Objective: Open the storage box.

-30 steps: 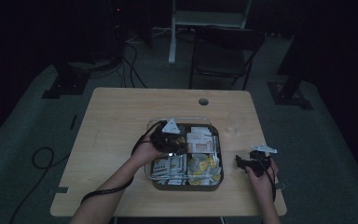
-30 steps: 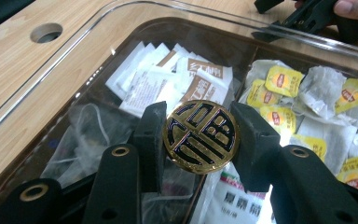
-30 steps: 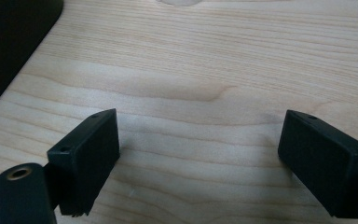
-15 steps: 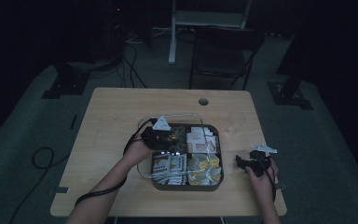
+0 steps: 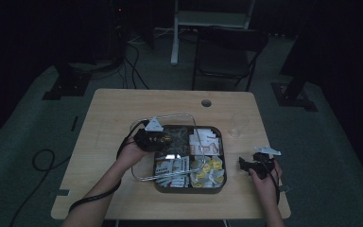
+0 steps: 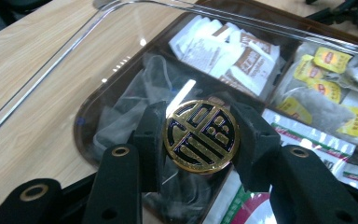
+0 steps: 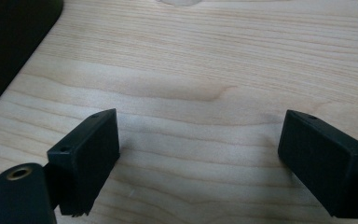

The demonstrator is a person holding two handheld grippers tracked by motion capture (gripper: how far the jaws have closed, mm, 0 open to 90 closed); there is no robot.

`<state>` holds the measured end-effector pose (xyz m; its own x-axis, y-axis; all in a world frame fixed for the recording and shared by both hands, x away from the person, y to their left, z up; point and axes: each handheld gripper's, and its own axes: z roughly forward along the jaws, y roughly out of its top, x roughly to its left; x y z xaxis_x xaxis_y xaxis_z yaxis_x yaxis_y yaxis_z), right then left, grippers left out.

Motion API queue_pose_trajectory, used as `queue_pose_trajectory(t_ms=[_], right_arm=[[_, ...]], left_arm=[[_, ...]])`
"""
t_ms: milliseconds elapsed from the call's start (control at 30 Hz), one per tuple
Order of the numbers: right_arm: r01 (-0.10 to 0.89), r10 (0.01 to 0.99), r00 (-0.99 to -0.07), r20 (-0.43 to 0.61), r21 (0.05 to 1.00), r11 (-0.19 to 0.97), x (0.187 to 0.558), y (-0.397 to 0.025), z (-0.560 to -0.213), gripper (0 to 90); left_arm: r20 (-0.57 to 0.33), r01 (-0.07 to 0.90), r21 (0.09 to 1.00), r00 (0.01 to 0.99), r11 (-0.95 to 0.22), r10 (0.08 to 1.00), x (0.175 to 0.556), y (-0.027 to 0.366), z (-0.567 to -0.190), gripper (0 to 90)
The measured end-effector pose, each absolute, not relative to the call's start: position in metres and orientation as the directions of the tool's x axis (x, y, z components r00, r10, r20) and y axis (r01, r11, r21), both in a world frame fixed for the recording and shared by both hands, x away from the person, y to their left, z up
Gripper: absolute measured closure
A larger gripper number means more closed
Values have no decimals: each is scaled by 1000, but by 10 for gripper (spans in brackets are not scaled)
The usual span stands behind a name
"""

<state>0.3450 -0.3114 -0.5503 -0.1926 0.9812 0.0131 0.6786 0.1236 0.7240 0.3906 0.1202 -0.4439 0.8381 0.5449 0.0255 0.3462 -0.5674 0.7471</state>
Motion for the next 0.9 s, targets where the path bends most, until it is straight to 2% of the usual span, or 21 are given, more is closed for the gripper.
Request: queue_pose_trajectory(t_ms=[900], right_arm=[[679,981,-193,13,724,124,345,-311,-550,122]], left_arm=[[46,414,752,744,-512,667,394,185,-438,596]])
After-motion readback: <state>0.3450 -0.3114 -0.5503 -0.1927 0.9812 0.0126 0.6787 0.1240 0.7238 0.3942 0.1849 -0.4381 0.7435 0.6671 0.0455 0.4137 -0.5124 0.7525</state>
